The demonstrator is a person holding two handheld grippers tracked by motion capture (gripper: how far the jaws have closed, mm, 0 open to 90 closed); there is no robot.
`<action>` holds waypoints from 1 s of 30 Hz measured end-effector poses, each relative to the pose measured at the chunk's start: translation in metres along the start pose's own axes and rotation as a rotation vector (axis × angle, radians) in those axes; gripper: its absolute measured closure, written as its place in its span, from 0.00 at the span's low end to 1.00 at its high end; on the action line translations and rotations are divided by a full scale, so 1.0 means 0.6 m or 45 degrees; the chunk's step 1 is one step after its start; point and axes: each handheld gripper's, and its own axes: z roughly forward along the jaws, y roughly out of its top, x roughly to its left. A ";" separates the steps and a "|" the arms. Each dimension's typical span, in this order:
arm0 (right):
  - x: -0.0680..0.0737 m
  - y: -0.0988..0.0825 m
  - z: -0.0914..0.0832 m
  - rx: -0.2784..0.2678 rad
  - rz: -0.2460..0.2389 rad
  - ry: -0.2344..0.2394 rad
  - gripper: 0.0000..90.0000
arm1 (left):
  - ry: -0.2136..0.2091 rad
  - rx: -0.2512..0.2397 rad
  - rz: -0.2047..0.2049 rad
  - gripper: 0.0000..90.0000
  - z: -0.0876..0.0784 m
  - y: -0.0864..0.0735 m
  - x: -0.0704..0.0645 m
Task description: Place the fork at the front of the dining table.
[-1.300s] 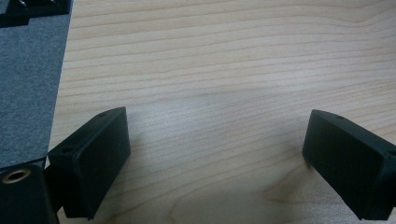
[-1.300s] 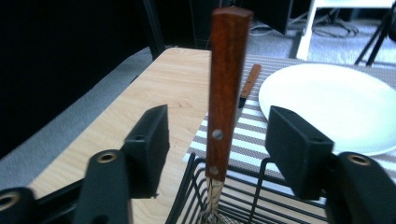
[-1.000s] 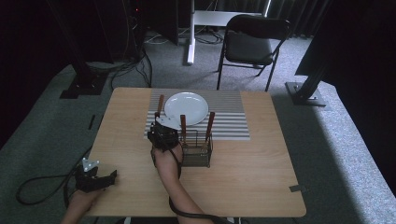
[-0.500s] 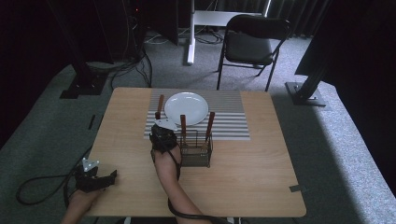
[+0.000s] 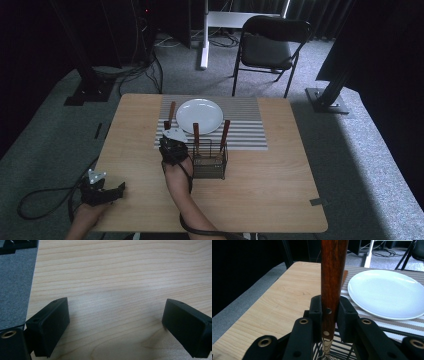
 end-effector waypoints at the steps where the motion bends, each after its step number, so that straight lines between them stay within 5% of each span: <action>1: 0.000 0.001 -0.001 -0.002 -0.005 0.000 0.84 | 0.000 0.000 0.001 0.08 0.000 0.000 0.000; 30: -0.013 0.072 -0.083 -0.121 -0.034 0.043 0.85 | -0.001 0.002 0.001 0.08 0.000 0.000 0.000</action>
